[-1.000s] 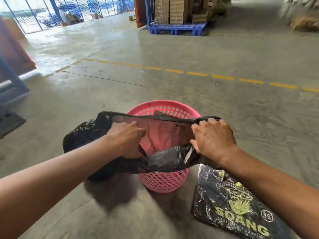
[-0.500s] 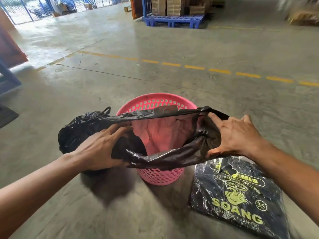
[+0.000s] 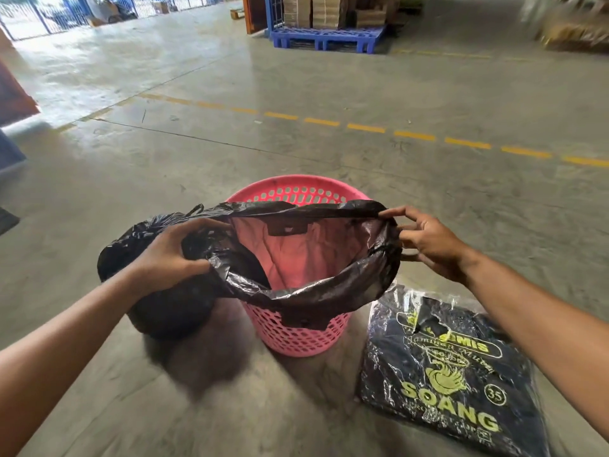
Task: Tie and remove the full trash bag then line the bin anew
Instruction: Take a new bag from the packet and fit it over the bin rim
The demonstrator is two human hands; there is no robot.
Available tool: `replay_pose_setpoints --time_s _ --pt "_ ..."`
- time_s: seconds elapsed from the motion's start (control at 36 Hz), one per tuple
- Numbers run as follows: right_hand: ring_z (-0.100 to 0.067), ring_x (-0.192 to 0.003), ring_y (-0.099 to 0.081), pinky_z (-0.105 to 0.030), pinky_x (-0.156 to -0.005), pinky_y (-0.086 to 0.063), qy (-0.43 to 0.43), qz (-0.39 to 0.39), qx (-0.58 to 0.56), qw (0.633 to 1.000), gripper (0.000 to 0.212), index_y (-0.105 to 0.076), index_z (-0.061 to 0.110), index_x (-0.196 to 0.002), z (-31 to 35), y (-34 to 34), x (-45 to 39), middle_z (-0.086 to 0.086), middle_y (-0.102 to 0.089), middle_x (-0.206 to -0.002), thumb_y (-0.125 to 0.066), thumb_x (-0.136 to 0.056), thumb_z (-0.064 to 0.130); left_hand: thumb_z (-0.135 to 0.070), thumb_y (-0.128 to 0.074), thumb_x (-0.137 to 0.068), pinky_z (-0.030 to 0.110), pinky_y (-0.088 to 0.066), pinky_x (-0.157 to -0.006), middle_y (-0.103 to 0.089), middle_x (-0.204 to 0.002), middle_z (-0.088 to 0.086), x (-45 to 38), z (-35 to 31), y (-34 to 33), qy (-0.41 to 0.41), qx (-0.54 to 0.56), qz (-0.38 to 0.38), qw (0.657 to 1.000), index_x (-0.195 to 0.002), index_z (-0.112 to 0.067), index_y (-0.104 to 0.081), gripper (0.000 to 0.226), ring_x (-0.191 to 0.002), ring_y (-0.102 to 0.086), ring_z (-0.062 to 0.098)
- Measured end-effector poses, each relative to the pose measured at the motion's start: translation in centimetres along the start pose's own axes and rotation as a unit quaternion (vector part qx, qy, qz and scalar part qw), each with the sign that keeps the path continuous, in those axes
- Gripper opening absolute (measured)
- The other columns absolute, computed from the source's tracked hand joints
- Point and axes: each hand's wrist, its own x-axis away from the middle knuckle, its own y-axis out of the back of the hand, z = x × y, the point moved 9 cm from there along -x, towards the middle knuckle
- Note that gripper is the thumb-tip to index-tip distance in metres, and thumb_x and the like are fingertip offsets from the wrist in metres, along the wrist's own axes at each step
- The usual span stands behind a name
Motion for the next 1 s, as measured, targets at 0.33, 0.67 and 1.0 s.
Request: replay_pose_setpoints --time_s 0.33,0.67,1.0 --pt "-0.017 -0.070 -0.063 -0.039 -0.085 -0.046 -0.073 -0.013 0.021 0.997 0.043 -0.071 0.024 -0.099 0.3 1.4 -2.7 -0.008 -0.070 -0.088 -0.091 -0.062 0.031 -0.014 -0.088 -0.074 0.041 -0.064 -0.088 -0.082 -0.095 0.009 -5.6 5.7 4.3 0.169 0.152 -0.103 0.968 -0.101 -0.018 -0.080 0.028 -0.100 -0.076 0.032" --pt "-0.009 -0.039 -0.046 -0.019 -0.049 -0.037 -0.142 -0.116 0.095 0.978 0.028 -0.076 0.013 -0.079 1.4 4.8 -7.9 -0.002 -0.060 -0.062 -0.091 -0.069 0.034 -0.047 -0.088 -0.074 0.025 -0.033 -0.055 -0.055 -0.061 0.003 -10.0 7.1 2.6 0.171 0.072 -0.080 0.979 -0.074 -0.014 -0.071 0.037 -0.060 -0.047 0.019" --pt "-0.018 -0.047 -0.057 -0.026 -0.051 -0.049 -0.033 -0.183 0.016 0.982 0.030 -0.063 0.012 -0.063 0.1 2.4 -11.3 -0.009 -0.065 -0.059 -0.071 -0.092 0.012 -0.033 -0.072 -0.094 0.036 -0.037 -0.067 -0.056 -0.068 0.004 -12.9 9.7 0.5 0.189 0.147 -0.164 0.957 -0.070 -0.022 -0.061 0.029 -0.068 -0.047 0.018"
